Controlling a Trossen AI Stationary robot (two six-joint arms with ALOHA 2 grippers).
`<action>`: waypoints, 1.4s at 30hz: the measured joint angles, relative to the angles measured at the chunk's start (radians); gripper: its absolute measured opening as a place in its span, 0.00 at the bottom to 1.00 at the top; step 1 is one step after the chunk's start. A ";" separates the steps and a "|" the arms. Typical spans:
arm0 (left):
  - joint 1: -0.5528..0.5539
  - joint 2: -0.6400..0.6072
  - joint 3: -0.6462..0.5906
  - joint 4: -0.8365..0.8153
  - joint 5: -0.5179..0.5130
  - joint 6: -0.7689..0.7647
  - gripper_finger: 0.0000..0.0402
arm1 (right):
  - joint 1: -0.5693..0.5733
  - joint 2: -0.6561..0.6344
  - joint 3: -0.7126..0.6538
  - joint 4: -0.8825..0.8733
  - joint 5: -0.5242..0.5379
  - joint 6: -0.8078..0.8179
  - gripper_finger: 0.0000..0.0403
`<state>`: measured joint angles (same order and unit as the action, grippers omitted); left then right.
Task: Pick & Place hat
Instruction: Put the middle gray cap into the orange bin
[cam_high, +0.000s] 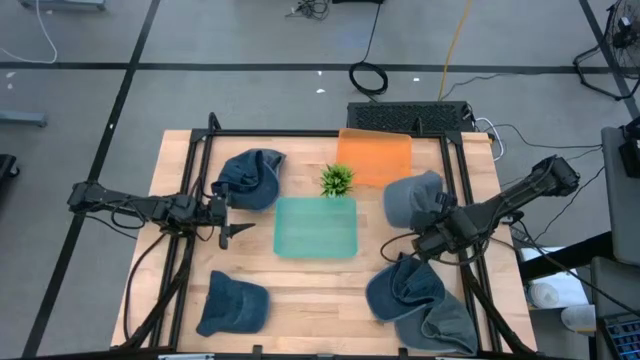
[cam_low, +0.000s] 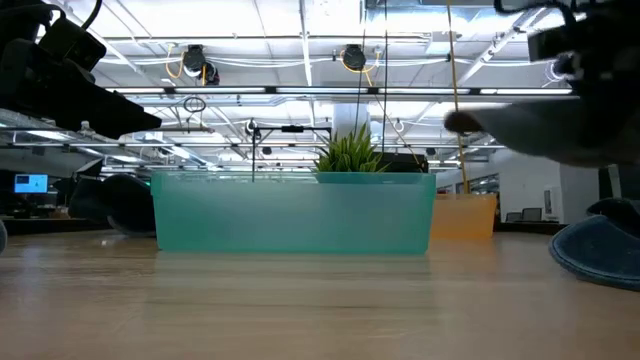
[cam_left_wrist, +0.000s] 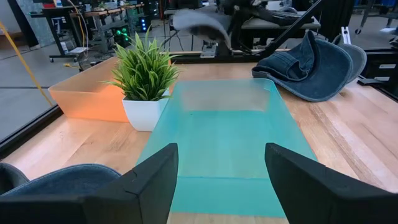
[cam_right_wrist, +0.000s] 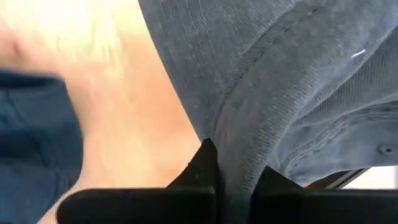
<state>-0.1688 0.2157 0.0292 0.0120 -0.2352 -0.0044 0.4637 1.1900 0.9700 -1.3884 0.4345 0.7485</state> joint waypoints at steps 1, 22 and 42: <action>0.000 0.000 0.000 0.000 0.000 0.000 0.62 | 0.000 0.000 0.019 -0.006 0.028 -0.012 0.00; 0.000 0.000 0.000 0.000 0.000 0.000 0.62 | -0.051 0.088 0.153 0.262 0.488 -0.455 0.00; 0.000 0.000 0.000 0.049 0.000 -0.011 0.62 | -0.078 0.218 0.153 0.584 0.723 -0.737 0.00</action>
<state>-0.1688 0.2160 0.0292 0.0608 -0.2350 -0.0153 0.3855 1.4083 1.1229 -0.8048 1.1576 0.0113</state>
